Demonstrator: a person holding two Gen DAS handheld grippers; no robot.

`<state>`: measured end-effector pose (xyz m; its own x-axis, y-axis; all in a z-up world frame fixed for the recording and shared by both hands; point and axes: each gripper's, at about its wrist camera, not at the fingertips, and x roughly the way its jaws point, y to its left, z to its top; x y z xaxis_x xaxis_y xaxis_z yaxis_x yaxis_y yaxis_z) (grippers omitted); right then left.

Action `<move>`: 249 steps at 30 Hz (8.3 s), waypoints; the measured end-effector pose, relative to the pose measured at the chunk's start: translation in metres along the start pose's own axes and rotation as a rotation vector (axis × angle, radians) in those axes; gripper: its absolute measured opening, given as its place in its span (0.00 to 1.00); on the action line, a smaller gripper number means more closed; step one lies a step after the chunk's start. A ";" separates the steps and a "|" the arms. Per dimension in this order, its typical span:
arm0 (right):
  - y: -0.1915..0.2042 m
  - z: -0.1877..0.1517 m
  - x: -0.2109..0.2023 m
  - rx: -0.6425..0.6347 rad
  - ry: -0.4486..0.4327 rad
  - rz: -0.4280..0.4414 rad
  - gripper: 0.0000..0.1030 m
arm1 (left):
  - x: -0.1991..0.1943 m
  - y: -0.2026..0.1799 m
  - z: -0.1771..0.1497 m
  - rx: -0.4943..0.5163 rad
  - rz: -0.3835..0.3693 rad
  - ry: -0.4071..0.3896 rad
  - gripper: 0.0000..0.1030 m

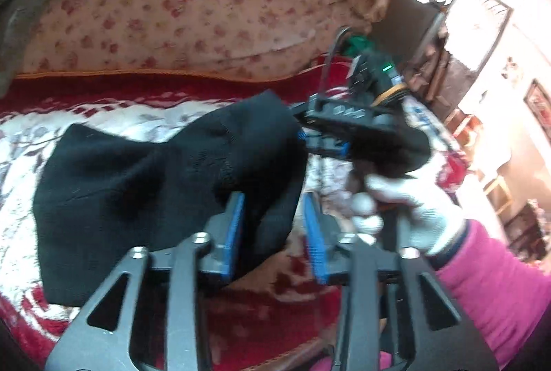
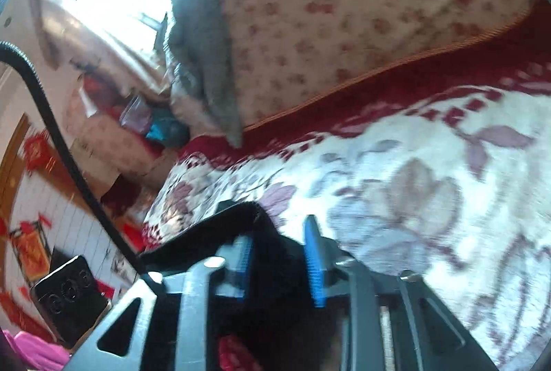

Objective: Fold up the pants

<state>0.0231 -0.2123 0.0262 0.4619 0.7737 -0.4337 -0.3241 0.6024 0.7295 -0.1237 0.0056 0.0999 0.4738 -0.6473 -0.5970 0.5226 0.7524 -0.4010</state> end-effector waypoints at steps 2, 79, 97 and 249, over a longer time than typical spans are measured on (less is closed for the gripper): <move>-0.004 0.000 -0.010 0.009 -0.012 -0.025 0.39 | -0.011 -0.006 0.001 0.027 -0.033 -0.028 0.46; 0.125 -0.026 -0.017 -0.289 -0.075 -0.376 0.30 | -0.037 0.123 0.007 -0.183 0.404 -0.039 0.50; 0.084 -0.059 0.049 -0.248 0.092 -0.312 0.31 | -0.009 0.105 0.000 -0.144 0.437 -0.005 0.54; 0.248 -0.092 0.211 -0.434 0.221 -0.143 0.59 | -0.173 0.206 -0.045 -0.344 0.858 -0.183 0.68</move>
<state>-0.0354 0.1187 0.0673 0.3563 0.6722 -0.6490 -0.6051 0.6952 0.3879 -0.1302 0.2776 0.0892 0.7191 0.1573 -0.6768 -0.2806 0.9568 -0.0758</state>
